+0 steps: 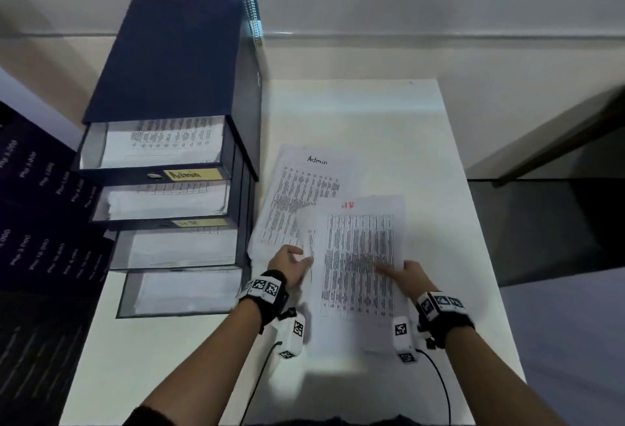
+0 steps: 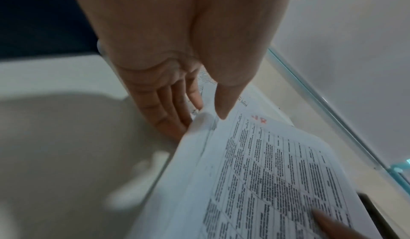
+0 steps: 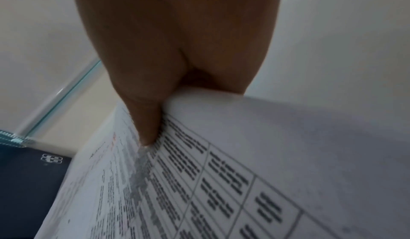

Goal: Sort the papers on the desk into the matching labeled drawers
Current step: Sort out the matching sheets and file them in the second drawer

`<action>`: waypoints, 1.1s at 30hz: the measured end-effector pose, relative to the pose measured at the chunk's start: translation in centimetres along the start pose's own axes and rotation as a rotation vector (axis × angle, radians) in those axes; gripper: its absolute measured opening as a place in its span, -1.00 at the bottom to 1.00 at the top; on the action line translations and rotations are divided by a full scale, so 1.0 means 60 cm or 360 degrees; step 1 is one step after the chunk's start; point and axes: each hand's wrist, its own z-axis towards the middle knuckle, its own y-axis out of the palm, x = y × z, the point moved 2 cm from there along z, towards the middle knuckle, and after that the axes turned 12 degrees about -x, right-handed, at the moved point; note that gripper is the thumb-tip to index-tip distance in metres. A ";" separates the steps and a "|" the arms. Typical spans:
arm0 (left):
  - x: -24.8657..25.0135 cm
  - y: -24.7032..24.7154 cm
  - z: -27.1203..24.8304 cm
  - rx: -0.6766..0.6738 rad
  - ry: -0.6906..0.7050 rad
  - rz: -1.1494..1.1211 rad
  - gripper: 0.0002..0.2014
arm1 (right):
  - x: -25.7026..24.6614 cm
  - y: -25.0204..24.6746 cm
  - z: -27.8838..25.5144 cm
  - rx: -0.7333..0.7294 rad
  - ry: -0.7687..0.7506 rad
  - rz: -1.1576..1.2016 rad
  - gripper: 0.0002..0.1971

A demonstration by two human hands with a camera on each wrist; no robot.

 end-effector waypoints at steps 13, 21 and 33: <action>0.033 0.042 0.015 0.0088 0.0056 0.0080 -0.52 | 0.078 -0.095 -0.007 0.0446 0.0064 -0.0242 -0.65; 0.067 0.077 -0.002 0.0009 0.0204 0.0339 -0.50 | 0.019 -0.026 -0.011 0.0294 -0.0224 -0.0158 -0.69; 0.177 -0.087 -0.120 -0.0049 0.1006 0.0052 -0.75 | -0.148 -0.061 -0.077 0.0531 -0.1007 0.0660 -0.53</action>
